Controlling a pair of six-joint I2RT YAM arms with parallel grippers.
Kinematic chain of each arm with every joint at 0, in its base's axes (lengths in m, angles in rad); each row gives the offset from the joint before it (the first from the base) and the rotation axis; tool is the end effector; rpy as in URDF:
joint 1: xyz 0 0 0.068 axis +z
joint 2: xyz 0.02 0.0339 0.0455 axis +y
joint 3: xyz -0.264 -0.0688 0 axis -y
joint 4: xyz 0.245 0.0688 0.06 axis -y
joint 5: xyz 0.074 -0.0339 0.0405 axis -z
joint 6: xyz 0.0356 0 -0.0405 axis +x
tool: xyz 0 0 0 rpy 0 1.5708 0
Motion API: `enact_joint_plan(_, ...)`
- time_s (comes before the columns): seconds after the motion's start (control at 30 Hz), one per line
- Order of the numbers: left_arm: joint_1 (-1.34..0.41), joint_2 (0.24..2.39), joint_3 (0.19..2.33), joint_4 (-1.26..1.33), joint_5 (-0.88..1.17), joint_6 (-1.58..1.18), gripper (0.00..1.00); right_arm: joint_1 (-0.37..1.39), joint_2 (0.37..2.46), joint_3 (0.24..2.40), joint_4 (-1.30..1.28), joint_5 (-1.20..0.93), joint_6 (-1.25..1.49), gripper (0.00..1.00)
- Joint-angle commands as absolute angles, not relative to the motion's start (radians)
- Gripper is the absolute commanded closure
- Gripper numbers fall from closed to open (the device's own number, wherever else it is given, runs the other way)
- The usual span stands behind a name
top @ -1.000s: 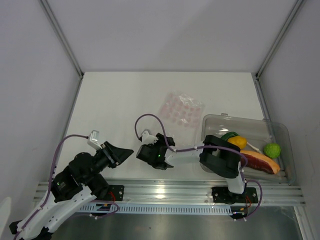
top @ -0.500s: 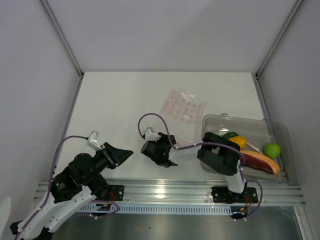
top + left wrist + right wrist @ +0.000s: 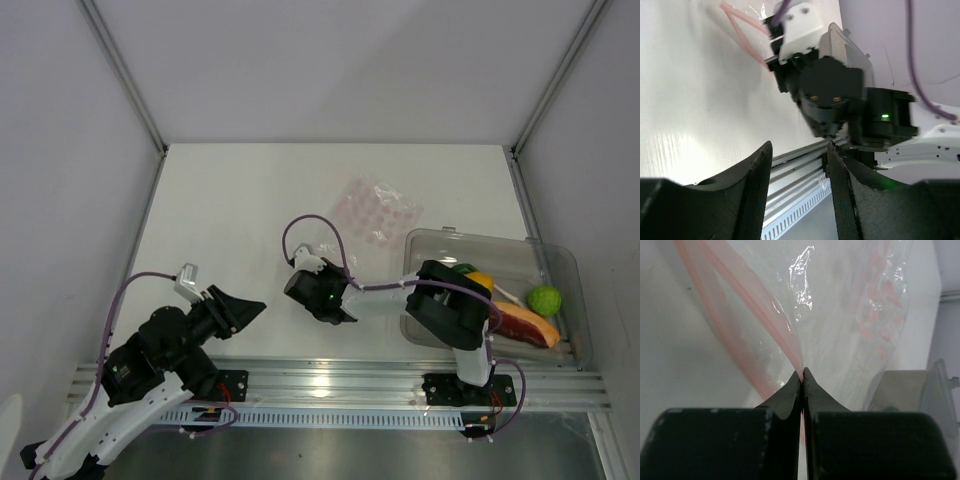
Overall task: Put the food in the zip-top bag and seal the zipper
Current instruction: Pick up the zipper food storage bag at the center of the board.
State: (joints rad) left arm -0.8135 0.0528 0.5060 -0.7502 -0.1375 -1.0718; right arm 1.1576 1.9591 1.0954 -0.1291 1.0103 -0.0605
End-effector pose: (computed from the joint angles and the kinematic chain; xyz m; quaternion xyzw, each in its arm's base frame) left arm 0.0412 -0.0365 0.2567 -0.1438 0.7901 -0.4476 0.3933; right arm 0.1784 0.3318 0.1327 -0.3668 0.7669 -0.2658 0.4547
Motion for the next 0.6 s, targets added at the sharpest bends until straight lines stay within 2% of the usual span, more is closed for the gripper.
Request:
enact_joint_plan(0.0,-0.821,0.072,0.494,-0.736,-0.156,-1.065,0.49,1.157,1.806,1.19,-0.311,0.913,0.124,1.0)
enact_joint_plan(0.27,-0.819,0.135,0.439,-0.649,-0.092,-1.062,0.46,1.126,1.543,1.2,-0.472,0.577,0.391,1.0)
enact_joint_plan(0.37,-0.819,0.188,0.439,-0.576,-0.042,-1.048,0.35,1.117,1.473,1.181,-0.474,0.479,0.446,1.0)
enact_joint_plan(0.57,-0.819,0.261,0.494,-0.526,0.024,-1.017,0.28,1.117,1.382,1.12,-0.439,0.373,0.524,1.0)
